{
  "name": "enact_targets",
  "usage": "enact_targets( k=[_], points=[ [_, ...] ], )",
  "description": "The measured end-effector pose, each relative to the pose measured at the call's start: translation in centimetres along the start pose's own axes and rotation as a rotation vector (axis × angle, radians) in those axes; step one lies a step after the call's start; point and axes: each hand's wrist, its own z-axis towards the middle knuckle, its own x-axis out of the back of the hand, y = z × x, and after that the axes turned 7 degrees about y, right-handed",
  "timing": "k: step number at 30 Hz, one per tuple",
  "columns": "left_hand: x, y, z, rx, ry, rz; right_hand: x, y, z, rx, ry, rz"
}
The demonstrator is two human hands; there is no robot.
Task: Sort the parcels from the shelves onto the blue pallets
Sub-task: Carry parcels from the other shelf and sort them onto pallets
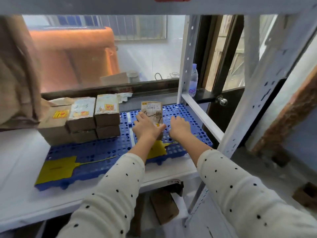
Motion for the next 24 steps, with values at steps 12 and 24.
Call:
enact_targets(
  k=[12, 24],
  points=[
    [-1.3, -1.3, 5.5, 0.146, -0.044, 0.07, -1.3, -2.3, 6.3, 0.148, -0.054, -0.08],
    [-2.0, -0.6, 8.9, 0.266, -0.138, 0.175, -1.5, -1.4, 10.3, 0.237, -0.052, -0.07]
  ],
)
